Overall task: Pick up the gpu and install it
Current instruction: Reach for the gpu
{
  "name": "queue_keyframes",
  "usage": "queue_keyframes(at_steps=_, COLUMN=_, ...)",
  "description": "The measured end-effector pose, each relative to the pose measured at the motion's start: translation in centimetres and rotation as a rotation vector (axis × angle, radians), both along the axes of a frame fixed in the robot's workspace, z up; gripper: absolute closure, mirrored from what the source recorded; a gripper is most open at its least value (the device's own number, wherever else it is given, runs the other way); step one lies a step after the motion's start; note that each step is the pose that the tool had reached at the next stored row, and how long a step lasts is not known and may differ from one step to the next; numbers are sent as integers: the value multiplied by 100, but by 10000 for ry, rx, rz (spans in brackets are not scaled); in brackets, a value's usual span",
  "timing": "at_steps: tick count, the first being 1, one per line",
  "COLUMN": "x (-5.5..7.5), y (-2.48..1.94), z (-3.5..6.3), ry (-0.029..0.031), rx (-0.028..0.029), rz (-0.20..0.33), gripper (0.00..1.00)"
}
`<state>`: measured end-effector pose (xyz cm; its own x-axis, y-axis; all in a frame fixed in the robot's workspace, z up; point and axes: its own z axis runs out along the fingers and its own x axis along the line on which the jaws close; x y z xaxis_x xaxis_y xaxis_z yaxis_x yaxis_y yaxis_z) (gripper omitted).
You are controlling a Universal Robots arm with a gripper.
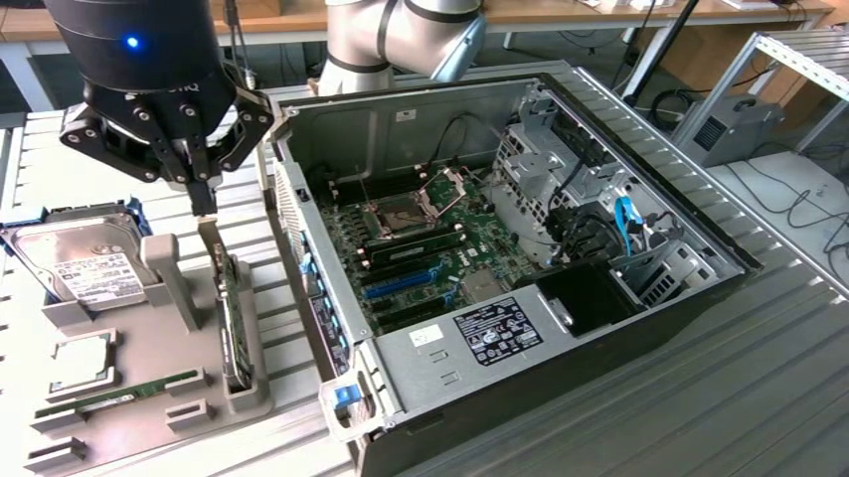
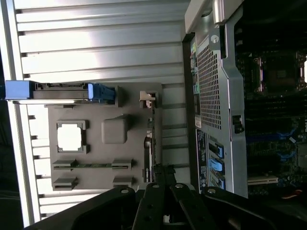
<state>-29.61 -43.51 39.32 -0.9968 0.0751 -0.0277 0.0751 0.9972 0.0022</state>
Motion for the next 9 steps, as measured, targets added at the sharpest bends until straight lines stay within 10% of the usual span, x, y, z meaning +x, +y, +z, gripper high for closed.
queue_keyframes(at_steps=9, x=0, y=-70, z=0, ry=0, rx=-67, rz=0, gripper=89)
